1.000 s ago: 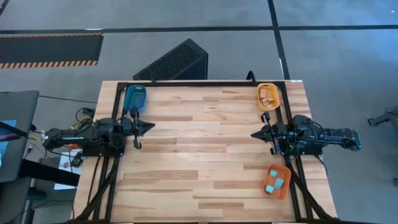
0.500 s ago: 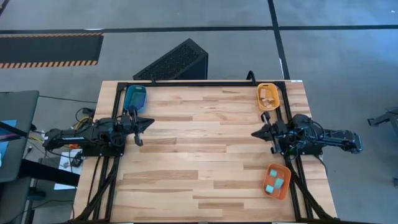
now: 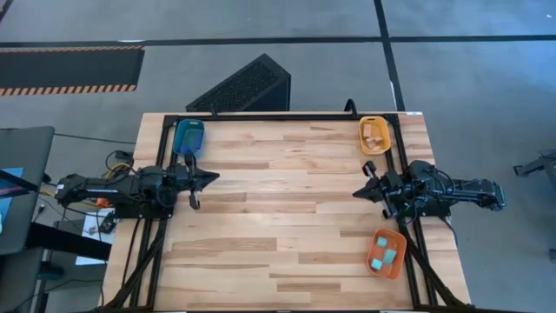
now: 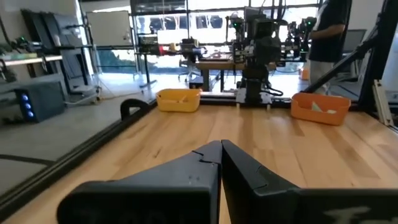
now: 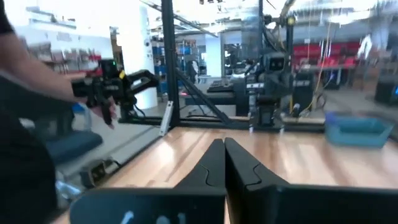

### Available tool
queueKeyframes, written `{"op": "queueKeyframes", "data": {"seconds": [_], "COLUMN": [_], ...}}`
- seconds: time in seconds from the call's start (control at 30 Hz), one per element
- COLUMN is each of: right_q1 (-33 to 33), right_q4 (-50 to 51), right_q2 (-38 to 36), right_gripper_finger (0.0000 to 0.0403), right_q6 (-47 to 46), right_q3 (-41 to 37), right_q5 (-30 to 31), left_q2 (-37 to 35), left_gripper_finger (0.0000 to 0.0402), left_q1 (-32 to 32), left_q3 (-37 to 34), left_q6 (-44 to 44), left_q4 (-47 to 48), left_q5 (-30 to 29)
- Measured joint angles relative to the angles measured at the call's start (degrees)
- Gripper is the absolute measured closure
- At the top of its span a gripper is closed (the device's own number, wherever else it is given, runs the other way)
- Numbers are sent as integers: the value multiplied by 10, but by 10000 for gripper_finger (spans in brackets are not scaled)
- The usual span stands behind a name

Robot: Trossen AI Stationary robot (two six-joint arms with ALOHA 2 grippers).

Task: Sort & place blocks by color
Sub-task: Return to Home Position

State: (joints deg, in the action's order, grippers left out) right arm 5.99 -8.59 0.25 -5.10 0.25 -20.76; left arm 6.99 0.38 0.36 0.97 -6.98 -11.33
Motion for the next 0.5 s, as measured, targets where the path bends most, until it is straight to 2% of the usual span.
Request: {"op": "queueKeyframes", "data": {"seconds": [0.1, 0.27, 0.4, 0.5], "right_q1": [0, 2, 14, 23], "right_q4": [4, 10, 10, 14], "right_q2": [0, 0, 0, 0], "right_gripper_finger": [395, 395, 395, 394], "right_q6": [-38, -6, -44, -98], "right_q3": [0, 0, 0, 0], "right_q5": [-14, -31, 20, 43], "left_q2": [0, -1, -30, -56], "left_gripper_finger": [401, 401, 401, 402], "left_q1": [0, -5, -14, -17], "left_q3": [0, 2, 14, 1], "left_q6": [-13, -26, -23, -29], "left_q4": [2, -46, 48, 45], "left_q5": [4, 37, 77, 58]}}
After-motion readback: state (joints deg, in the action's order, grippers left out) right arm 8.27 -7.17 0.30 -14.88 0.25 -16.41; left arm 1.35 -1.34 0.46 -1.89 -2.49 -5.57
